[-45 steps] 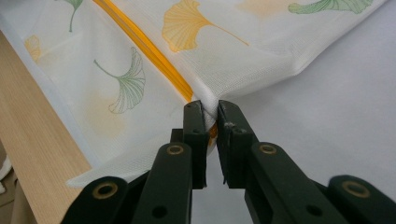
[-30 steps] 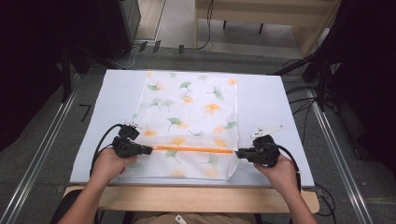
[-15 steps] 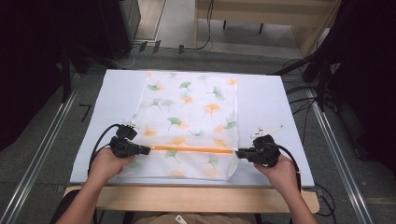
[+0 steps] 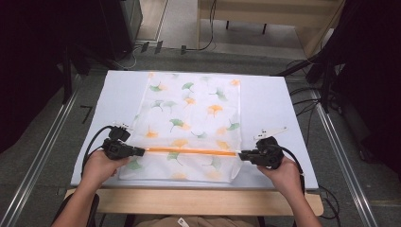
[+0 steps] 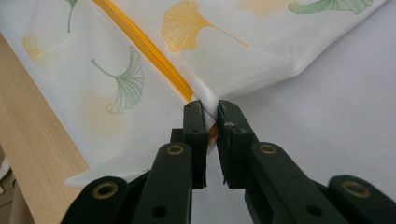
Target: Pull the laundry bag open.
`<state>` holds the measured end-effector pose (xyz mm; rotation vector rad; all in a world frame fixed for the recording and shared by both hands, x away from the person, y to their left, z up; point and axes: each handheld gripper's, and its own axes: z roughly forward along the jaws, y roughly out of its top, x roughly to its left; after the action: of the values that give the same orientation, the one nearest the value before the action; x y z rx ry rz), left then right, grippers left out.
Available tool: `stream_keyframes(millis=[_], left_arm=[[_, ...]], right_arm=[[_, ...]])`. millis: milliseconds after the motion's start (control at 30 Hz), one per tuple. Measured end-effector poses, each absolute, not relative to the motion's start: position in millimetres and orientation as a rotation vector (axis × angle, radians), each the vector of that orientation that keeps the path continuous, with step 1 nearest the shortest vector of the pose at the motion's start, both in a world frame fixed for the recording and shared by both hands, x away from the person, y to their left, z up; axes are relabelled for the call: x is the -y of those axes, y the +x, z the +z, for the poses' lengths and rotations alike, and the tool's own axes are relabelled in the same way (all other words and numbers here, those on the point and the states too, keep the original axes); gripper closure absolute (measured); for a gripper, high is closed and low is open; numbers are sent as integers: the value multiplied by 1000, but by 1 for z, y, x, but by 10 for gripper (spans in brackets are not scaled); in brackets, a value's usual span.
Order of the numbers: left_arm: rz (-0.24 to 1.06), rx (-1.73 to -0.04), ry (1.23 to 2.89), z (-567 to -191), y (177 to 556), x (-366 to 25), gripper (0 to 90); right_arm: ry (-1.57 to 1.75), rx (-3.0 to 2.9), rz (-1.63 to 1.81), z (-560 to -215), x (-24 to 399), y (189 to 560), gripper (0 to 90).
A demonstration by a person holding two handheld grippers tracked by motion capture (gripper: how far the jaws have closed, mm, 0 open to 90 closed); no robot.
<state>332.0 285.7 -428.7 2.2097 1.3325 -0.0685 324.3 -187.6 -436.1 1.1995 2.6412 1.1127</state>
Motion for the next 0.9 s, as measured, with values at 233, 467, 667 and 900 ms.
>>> stream_keyframes(millis=[233,467,667,900], left_arm=[[-73,-1329,2213,-429,332,-287,900],[-75,-1336,2203,-429,332,-287,900],[-85,-1332,2205,-429,332,-288,900],[-86,-1338,2197,-429,332,-289,900]], right_arm=[[1210,-2641,1107,-437,187,325,843],[1210,-2642,1106,-437,187,325,843],[1210,-2643,1106,-437,187,325,843],[1213,-2649,1105,-437,186,325,842]])
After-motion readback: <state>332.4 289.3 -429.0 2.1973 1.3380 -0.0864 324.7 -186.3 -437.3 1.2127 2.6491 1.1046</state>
